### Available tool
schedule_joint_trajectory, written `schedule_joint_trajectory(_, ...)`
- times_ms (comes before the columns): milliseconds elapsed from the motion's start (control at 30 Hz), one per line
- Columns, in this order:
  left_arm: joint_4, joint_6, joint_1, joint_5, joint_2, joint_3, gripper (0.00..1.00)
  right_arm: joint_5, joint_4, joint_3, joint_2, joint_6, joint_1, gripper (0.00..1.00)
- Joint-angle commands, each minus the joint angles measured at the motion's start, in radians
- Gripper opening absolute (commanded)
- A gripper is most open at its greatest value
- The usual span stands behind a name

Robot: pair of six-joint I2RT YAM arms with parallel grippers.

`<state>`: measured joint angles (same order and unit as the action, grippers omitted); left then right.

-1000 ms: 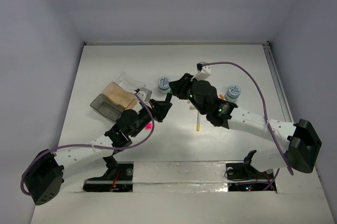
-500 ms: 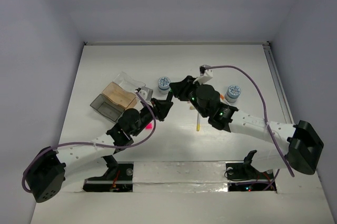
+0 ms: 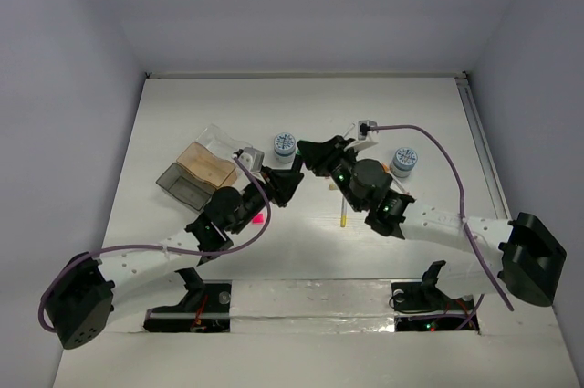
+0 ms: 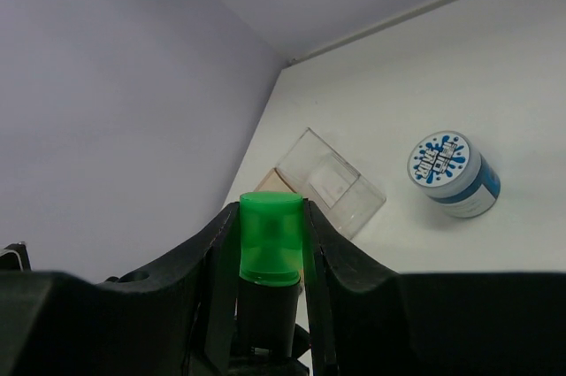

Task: Sort the stationery into containers
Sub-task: Close the pen cap on the pen.

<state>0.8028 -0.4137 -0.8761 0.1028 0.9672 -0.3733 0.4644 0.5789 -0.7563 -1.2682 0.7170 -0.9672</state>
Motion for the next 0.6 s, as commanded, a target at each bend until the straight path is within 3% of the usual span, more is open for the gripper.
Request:
schedule_joint_trajectory(0, 0.119, -0.016, 0.006, 0.021, -0.016, -0.055, 0.0, 0.01, 0.124, 0.031, 0.03, 0.01, -0.031, 0.0)
schedule_joint_trajectory(333, 0.141, -0.016, 0.006, 0.028, -0.05, -0.047, 0.0, 0.016, 0.228, 0.075, 0.038, 0.006, -0.071, 0.0)
schedule_joint_trajectory(567, 0.115, -0.007, 0.006, 0.037, -0.07, -0.064, 0.0, 0.014, 0.176, 0.077, 0.059, 0.004, -0.102, 0.0)
